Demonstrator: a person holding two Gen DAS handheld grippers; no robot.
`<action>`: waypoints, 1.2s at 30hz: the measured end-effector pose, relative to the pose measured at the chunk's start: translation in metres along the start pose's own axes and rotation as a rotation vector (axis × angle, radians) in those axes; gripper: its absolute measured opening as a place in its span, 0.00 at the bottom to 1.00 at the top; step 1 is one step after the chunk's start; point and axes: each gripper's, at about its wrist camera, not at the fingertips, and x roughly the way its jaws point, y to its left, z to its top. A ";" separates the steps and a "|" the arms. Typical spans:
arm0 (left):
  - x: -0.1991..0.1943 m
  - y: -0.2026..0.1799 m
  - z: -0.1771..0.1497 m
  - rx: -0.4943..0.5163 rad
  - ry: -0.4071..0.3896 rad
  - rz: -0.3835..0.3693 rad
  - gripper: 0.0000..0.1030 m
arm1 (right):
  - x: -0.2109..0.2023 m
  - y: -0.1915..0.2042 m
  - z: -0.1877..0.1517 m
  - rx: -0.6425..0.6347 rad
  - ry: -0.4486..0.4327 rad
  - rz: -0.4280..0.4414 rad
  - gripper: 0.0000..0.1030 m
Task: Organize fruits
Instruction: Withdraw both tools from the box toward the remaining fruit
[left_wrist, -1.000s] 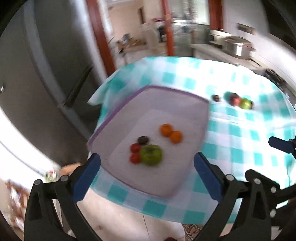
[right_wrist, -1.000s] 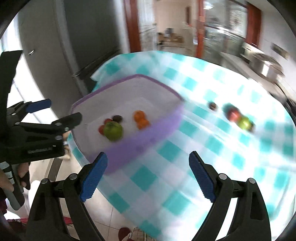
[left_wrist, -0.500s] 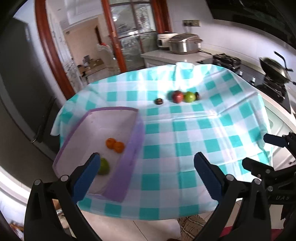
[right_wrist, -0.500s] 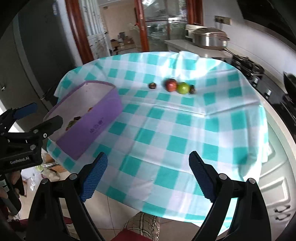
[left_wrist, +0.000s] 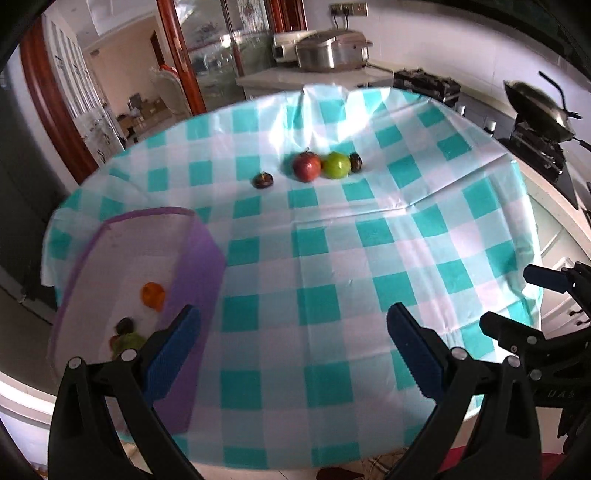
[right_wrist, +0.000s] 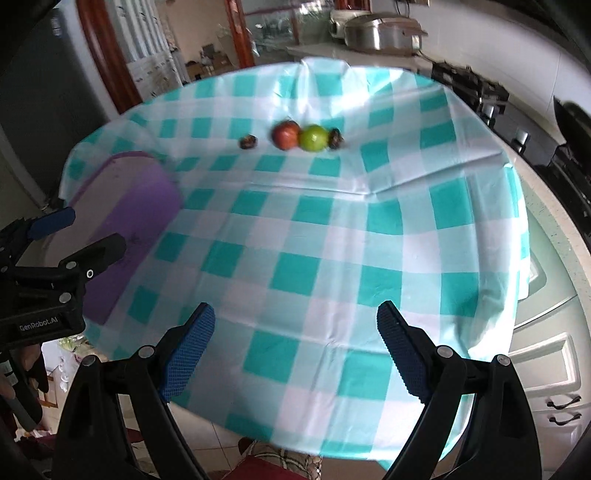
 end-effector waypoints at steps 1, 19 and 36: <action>0.014 -0.001 0.007 -0.003 0.019 -0.010 0.98 | 0.011 -0.007 0.008 0.009 0.015 -0.001 0.84; 0.248 0.025 0.077 -0.151 0.152 -0.043 0.97 | 0.239 -0.010 0.145 -0.314 -0.017 -0.139 0.74; 0.303 0.037 0.132 -0.220 0.060 -0.095 0.81 | 0.290 -0.018 0.211 -0.477 -0.095 -0.271 0.55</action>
